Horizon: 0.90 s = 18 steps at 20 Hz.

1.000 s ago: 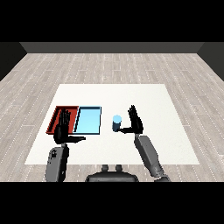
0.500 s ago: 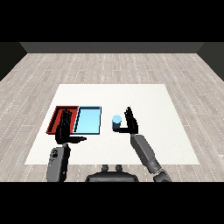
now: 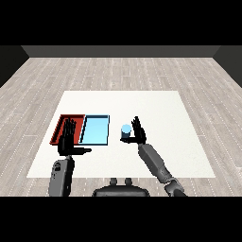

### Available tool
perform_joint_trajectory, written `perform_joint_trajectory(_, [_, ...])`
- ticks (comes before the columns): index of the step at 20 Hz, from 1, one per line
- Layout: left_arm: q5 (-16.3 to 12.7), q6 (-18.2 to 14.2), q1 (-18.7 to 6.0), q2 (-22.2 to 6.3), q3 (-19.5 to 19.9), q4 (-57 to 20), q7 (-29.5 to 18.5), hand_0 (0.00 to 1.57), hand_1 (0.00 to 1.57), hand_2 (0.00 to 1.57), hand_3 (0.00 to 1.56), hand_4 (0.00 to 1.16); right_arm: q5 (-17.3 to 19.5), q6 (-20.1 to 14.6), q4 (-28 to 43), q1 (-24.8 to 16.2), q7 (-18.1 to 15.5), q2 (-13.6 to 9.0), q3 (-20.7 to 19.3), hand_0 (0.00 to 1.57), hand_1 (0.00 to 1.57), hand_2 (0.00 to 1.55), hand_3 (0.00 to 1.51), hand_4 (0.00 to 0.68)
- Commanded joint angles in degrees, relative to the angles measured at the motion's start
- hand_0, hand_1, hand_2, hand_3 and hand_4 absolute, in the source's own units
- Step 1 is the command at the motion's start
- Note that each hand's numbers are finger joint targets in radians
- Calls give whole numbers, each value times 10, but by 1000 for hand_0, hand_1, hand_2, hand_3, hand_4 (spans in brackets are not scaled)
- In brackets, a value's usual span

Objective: Pick the blue can and put it in the blue box

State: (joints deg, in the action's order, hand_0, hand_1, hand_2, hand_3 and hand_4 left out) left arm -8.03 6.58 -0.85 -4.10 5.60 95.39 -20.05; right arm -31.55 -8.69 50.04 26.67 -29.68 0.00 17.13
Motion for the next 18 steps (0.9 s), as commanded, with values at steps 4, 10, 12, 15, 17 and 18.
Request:
perform_joint_trajectory(4, [9, 0, 5, 12, -7, -16, -27, 0, 0, 0, 0, 0, -65, -34, -35, 35, -17, 0, 69, 0, 0, 0, 0, 0])
perform_joint_trajectory(10, [-14, 29, -26, -21, 29, -67, -37, 0, 0, 0, 0, 0, -42, -13, -14, 32, 20, 0, 25, 0, 0, 0, 0, 0])
perform_joint_trajectory(12, [-3, 8, 22, 16, -5, -8, -34, 0, 0, 0, 0, 0, -50, -12, -46, 56, 10, 0, 34, 0, 0, 0, 0, 0])
perform_joint_trajectory(15, [9, 9, -9, 3, 7, -55, -47, 0, 0, 0, 0, 0, -129, 1, -147, 114, -47, 0, 82, 0, 0, 0, 0, 0])
perform_joint_trajectory(17, [-12, 22, 28, -6, 8, 16, -14, 0, 0, 0, 0, 0, -152, 13, -183, 117, -65, 0, 94, 0, 0, 0, 0, 0])
perform_joint_trajectory(18, [-20, -9, -32, -6, 14, 13, 50, 0, 0, 0, 0, 0, -185, -11, -176, 122, -77, 0, 136, 0, 0, 0, 0, 0])
